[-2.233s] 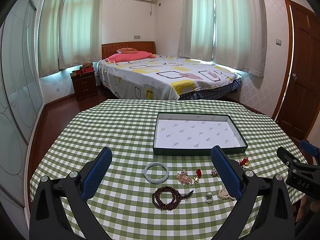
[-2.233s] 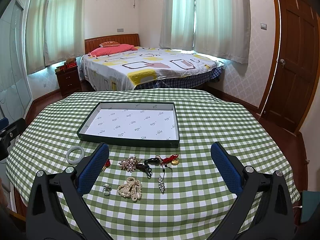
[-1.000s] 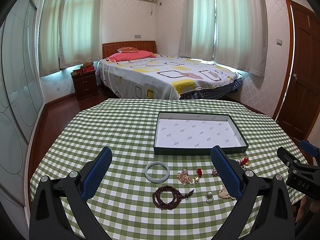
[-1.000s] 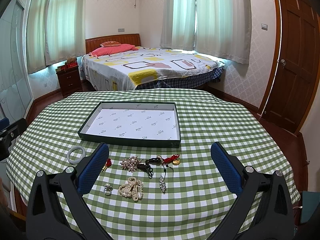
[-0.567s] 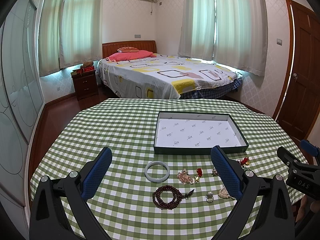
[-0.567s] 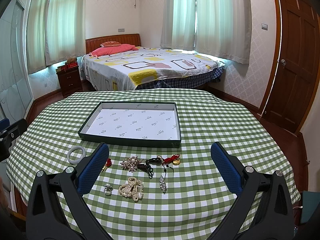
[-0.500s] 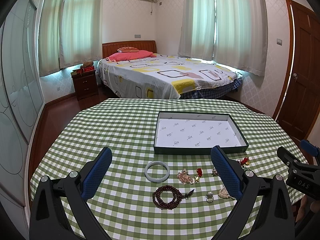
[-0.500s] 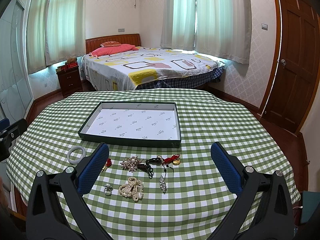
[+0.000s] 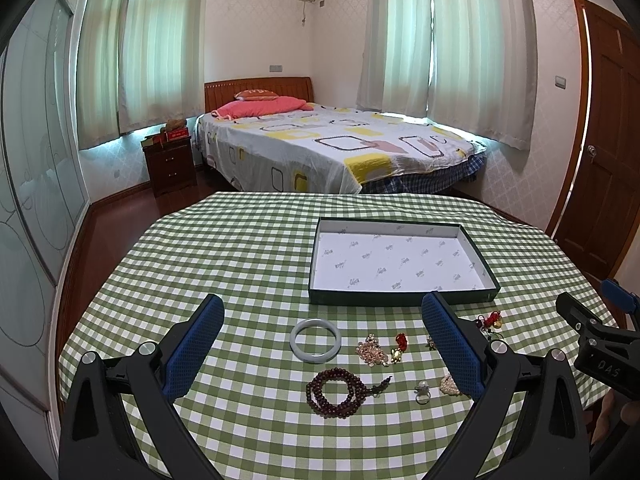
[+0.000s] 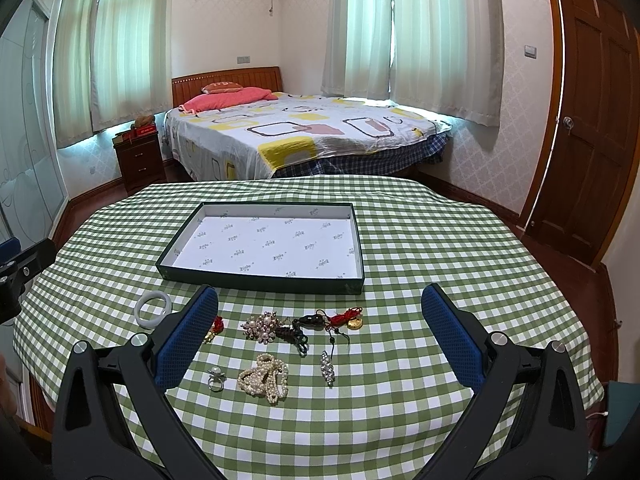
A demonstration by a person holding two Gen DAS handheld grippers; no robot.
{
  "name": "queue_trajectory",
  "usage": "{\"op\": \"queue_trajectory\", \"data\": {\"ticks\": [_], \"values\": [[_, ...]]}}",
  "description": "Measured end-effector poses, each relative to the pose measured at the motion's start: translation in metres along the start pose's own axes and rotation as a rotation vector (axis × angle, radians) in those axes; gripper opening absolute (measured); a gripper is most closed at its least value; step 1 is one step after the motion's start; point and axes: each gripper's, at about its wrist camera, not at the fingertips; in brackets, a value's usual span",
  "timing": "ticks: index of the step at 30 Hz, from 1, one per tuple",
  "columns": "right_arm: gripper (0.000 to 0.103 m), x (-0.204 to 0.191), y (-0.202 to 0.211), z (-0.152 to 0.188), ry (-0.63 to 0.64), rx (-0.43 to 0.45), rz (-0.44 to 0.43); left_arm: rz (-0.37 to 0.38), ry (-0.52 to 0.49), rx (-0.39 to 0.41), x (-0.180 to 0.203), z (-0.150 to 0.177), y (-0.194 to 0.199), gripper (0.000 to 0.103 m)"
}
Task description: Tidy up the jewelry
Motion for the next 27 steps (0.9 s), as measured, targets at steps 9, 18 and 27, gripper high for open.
{"op": "queue_trajectory", "data": {"ticks": [9,18,27], "values": [[0.099,0.008,-0.048,0.032,-0.023,-0.087,-0.012,0.013,-0.005,-0.151,-0.004,0.03,-0.057,0.096],[0.099,0.019,-0.09,0.067,-0.051,-0.189,-0.03,0.029,-0.065,-0.297,0.013,0.075,-0.105,0.096],[0.099,0.024,-0.107,0.08,-0.066,-0.236,-0.057,0.015,-0.109,-0.352,0.027,0.096,-0.142,0.096]]}}
Point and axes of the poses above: each gripper's, at about its wrist camera, not at the fingertips, and y roughly against the way its jaws point, x to its right, z to its underside, and after that the axes turned 10 degrees about -z, right-handed
